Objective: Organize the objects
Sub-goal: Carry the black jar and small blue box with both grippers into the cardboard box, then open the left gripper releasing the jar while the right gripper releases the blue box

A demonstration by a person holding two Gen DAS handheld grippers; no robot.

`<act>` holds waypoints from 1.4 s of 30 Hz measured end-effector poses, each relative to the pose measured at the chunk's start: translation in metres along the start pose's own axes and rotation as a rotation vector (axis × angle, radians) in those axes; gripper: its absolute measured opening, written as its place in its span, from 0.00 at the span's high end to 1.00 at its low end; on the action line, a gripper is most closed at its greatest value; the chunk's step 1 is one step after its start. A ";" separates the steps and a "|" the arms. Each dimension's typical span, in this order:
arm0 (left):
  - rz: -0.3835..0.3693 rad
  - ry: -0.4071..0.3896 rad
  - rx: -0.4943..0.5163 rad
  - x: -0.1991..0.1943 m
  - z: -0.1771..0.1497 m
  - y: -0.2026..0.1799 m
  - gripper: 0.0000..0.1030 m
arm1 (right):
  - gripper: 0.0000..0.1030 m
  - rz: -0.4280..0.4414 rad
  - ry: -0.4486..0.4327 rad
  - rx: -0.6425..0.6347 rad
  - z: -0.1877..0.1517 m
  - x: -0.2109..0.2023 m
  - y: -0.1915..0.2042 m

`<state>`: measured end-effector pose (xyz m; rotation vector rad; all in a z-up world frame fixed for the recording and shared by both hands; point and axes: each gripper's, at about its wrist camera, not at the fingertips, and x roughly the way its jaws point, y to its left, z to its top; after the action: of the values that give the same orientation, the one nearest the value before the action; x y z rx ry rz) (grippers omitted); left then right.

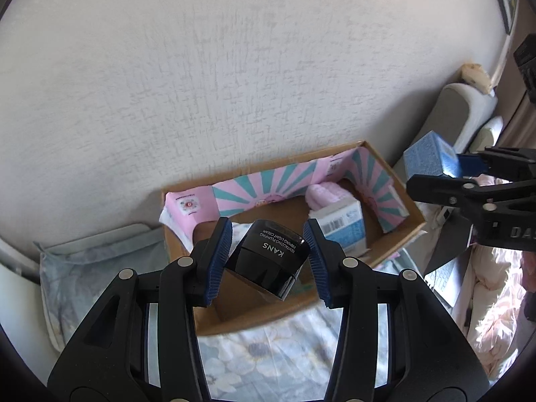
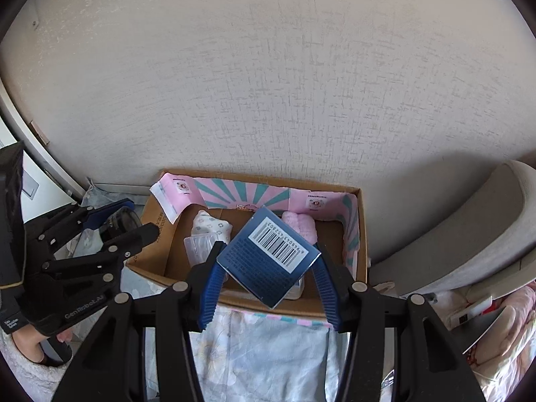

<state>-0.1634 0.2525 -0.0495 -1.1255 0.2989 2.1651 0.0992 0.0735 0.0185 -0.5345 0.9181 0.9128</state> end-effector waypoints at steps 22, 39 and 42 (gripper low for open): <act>0.055 0.296 0.004 0.126 0.005 0.002 0.60 | 0.54 -0.016 0.230 0.014 0.014 0.111 -0.039; 0.055 0.267 0.074 0.120 0.005 -0.019 0.00 | 0.00 -0.001 0.246 0.066 0.027 0.121 -0.054; 0.042 0.263 0.085 0.118 0.003 -0.024 0.00 | 0.00 -0.014 0.245 0.056 0.026 0.121 -0.053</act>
<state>-0.1974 0.3257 -0.1383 -1.3665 0.5304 2.0192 0.1903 0.1173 -0.0701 -0.6130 1.1567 0.8178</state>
